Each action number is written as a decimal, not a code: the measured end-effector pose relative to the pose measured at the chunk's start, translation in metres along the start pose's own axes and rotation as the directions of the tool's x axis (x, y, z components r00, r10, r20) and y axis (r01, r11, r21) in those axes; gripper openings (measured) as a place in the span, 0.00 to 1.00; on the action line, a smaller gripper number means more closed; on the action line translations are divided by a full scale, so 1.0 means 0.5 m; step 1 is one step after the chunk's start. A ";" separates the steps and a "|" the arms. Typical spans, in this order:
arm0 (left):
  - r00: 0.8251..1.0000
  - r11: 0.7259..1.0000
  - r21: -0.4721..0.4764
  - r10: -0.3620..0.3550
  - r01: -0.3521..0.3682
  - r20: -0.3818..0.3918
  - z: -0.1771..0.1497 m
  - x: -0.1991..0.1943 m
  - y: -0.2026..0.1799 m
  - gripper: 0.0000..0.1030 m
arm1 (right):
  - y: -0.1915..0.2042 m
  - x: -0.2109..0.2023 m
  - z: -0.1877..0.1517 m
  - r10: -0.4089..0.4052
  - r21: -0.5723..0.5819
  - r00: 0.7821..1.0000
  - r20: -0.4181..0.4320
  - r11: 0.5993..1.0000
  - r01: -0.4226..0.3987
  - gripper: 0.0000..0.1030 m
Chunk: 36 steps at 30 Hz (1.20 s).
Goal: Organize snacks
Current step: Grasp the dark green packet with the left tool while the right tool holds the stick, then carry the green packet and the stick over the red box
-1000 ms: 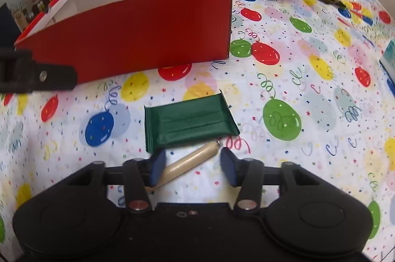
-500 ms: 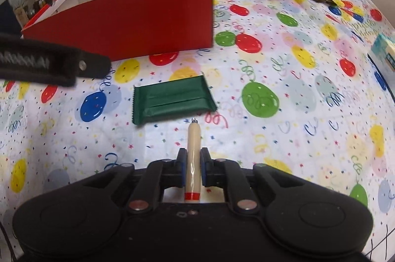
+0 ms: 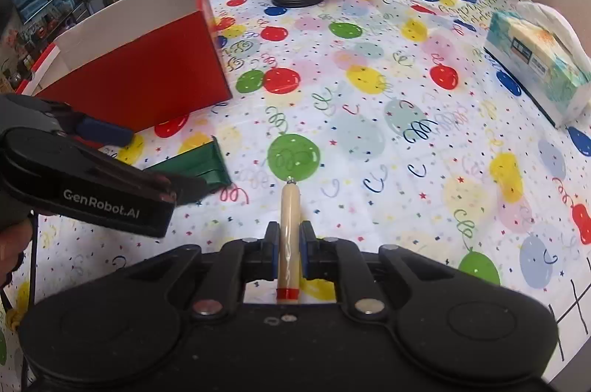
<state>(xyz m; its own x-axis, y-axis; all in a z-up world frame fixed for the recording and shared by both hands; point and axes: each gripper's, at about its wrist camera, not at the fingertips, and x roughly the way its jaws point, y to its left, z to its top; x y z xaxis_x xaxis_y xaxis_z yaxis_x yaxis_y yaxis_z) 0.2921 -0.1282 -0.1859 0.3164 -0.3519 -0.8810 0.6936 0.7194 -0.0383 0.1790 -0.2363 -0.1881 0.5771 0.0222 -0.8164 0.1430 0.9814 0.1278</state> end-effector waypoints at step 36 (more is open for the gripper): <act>0.995 0.965 -0.244 0.097 -0.099 -0.018 -0.034 -0.034 0.017 0.45 | -0.009 -0.040 0.017 0.003 0.081 0.998 0.068 0.997 -0.009 0.09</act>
<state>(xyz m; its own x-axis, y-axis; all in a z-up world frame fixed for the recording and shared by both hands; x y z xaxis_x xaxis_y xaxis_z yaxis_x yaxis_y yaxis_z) 0.2817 -0.1061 -0.1794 0.3705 -0.2693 -0.8889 0.4798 0.8750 -0.0651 0.1738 -0.2426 -0.1677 0.6310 0.0126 -0.7757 0.2024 0.9625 0.1804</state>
